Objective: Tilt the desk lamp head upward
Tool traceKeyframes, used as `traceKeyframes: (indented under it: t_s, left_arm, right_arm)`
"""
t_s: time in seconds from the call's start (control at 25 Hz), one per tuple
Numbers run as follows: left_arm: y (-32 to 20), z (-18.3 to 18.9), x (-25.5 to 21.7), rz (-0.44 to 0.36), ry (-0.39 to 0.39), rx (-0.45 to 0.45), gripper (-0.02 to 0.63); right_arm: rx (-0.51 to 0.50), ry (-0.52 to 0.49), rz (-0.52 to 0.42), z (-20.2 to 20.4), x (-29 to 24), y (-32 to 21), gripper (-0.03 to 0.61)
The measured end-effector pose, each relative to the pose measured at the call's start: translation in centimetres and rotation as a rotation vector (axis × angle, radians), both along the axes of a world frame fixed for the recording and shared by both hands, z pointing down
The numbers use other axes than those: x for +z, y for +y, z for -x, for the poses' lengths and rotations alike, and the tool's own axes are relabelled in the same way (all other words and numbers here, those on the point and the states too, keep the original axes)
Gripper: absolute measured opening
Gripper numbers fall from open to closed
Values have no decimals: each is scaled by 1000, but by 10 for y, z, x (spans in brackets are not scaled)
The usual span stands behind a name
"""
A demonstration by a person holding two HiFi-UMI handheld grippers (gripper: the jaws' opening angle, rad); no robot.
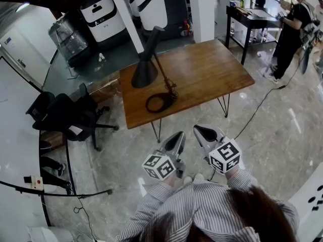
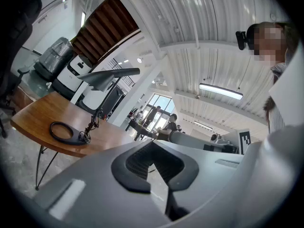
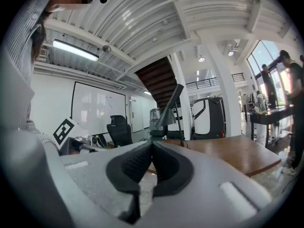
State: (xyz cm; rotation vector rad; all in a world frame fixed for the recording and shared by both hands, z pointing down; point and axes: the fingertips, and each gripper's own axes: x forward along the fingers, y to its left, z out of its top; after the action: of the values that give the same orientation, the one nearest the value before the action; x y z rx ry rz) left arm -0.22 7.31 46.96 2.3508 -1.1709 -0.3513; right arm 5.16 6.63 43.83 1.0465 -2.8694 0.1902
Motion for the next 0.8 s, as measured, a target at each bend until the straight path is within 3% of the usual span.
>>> traceKeyframes:
  t_s: [0.8]
  left_arm:
    - [-8, 4, -1, -32, -43, -44, 0]
  right_arm:
    - [-38, 25, 8, -4, 9, -5, 2]
